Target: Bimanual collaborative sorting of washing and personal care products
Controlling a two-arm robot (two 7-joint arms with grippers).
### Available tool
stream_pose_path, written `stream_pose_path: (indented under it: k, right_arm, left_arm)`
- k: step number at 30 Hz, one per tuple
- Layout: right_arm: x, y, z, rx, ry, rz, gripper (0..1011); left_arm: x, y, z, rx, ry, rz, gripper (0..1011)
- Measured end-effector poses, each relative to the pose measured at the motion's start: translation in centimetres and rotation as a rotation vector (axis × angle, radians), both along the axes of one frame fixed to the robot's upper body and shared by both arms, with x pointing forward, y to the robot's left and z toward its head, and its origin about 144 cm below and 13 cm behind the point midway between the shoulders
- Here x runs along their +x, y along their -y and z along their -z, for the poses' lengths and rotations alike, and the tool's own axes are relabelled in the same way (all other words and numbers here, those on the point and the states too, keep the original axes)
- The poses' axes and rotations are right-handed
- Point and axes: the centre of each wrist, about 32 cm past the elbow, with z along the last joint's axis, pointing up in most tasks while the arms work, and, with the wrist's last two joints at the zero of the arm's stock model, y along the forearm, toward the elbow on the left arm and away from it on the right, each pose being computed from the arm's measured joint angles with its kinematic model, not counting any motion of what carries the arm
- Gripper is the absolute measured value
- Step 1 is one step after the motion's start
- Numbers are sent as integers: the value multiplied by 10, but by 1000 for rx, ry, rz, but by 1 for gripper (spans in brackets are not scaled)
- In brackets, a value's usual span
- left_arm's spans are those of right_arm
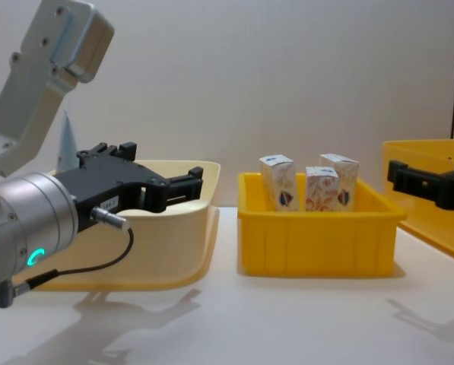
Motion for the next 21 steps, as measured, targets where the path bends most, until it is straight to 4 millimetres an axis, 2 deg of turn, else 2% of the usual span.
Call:
stream_pose_path:
  k: [21]
  right_arm:
    - [41,-18,-6,15,-54,-47,1001]
  left_arm:
    - [0,0,0,0,0,0,1002]
